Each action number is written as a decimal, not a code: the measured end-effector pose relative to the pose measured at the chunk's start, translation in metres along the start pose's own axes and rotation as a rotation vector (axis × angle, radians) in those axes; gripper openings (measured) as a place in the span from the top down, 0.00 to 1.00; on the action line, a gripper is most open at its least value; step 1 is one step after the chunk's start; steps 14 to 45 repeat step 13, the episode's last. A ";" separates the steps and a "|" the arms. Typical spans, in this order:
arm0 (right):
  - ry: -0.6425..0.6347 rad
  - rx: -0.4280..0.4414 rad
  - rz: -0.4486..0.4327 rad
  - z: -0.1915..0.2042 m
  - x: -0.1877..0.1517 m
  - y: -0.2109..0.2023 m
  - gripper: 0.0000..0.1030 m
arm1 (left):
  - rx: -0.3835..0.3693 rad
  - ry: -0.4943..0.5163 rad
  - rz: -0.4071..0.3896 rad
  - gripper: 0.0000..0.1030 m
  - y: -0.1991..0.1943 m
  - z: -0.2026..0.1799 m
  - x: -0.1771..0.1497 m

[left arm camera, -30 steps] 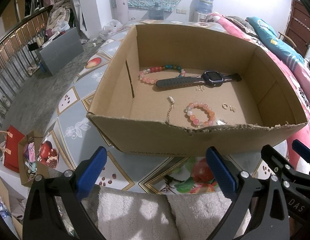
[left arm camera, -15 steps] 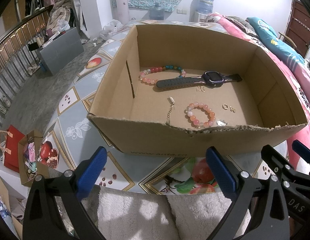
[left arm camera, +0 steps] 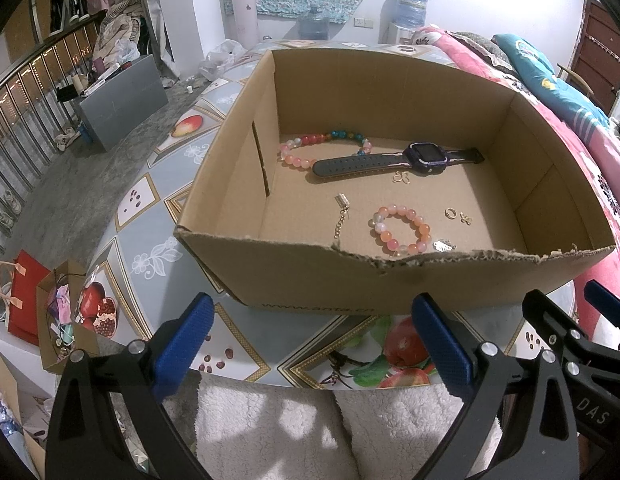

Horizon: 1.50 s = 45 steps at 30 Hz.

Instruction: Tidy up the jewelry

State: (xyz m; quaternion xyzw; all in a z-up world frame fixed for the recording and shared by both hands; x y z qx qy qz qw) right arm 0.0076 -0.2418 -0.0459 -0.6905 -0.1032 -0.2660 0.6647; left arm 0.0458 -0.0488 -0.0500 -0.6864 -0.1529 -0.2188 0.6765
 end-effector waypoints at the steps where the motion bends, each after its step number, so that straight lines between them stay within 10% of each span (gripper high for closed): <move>1: 0.001 -0.001 0.000 0.000 0.000 0.000 0.08 | 0.000 0.000 0.000 0.06 0.000 -0.001 0.000; 45: 0.000 -0.001 0.000 0.000 0.000 0.000 0.08 | -0.002 -0.004 0.003 0.06 0.000 0.001 0.000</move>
Point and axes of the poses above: each gripper's, at about its wrist camera, not at the fingertips, and y roughly the way its jaws point, z to its left, x to its top, the point moved 9 cm from there along y, roughly the way its jaws point, and after that the axes turned 2 degrees about z, right-handed, at the moved point
